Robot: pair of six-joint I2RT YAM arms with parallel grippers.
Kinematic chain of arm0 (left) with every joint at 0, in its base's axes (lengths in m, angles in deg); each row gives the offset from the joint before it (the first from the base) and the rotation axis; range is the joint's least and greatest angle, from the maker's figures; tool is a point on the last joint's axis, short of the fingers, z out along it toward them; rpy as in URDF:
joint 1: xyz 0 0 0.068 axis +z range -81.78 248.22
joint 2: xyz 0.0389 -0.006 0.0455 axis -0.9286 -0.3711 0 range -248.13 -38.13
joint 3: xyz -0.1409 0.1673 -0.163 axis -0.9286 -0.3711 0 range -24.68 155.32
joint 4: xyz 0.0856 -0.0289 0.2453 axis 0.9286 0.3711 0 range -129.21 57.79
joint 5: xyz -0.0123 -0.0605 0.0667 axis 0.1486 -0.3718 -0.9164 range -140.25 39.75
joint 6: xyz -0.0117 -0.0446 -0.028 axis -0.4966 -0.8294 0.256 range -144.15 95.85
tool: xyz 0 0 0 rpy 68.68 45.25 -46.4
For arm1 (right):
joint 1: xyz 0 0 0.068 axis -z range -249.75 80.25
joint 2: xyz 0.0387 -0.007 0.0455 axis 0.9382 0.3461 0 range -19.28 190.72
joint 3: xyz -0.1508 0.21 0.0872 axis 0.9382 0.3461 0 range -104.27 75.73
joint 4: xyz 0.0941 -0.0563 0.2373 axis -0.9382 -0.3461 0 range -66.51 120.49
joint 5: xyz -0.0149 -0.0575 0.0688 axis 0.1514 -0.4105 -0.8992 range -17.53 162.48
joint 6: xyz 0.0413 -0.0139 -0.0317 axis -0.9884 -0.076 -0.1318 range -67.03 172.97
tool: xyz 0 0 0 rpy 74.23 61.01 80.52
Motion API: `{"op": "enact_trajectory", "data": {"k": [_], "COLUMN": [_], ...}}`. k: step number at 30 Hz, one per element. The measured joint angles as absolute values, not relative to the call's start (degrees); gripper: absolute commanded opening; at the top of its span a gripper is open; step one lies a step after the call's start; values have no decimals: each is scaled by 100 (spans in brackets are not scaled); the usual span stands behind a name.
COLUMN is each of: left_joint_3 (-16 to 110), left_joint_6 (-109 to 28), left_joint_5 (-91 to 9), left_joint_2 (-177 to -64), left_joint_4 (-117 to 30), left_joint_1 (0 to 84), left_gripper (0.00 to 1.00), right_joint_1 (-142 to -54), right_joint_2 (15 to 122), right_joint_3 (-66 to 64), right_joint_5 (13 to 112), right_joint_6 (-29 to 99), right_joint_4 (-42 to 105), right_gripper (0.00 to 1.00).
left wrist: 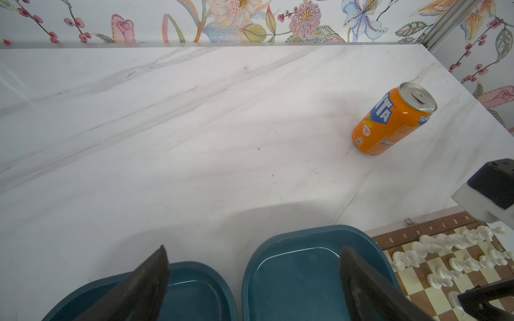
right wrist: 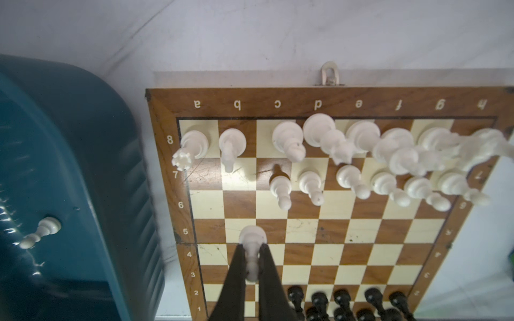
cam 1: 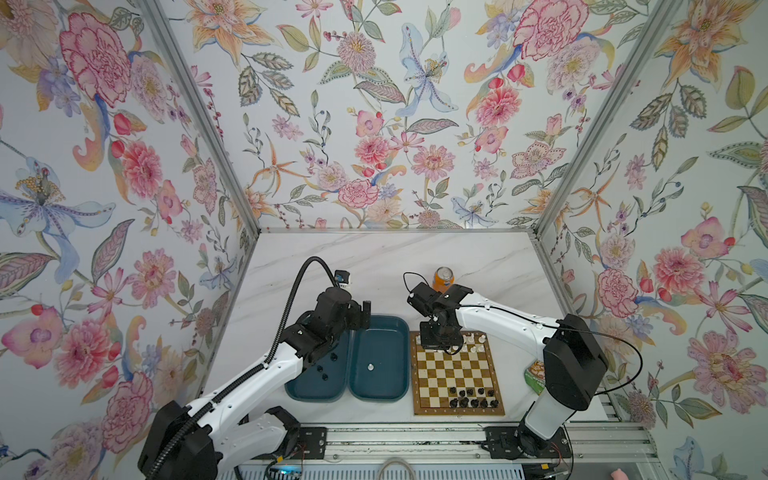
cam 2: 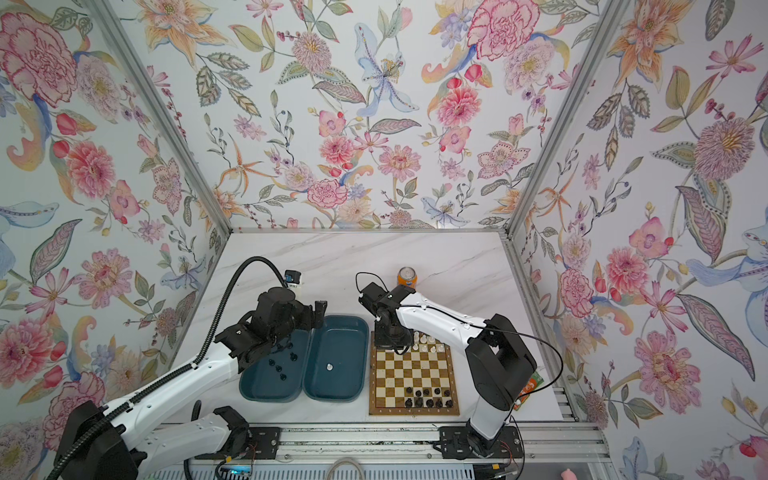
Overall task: Set up the chess pieces on the board
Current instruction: 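Lift the white pawn and carry it to the board's second row, then lower the white pawn onto the second-row square and open the right gripper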
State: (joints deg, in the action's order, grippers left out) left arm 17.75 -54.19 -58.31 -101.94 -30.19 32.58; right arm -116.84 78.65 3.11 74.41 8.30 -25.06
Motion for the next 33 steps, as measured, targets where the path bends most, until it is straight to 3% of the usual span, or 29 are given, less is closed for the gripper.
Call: {"op": "enact_trajectory", "data": {"k": [33], "left_joint_3": [2215], "left_joint_6": [-5247], "left_joint_5": [-6165], "left_joint_2": [-10375], "left_joint_4": [-2853], "left_joint_1": [3265], "left_gripper": [98], "right_joint_1": [-11486], "right_joint_2": [8542], "right_joint_3": [311], "right_joint_5": [7139], "right_joint_6": [1143], "right_joint_4": [-2014], "right_gripper": [10]}}
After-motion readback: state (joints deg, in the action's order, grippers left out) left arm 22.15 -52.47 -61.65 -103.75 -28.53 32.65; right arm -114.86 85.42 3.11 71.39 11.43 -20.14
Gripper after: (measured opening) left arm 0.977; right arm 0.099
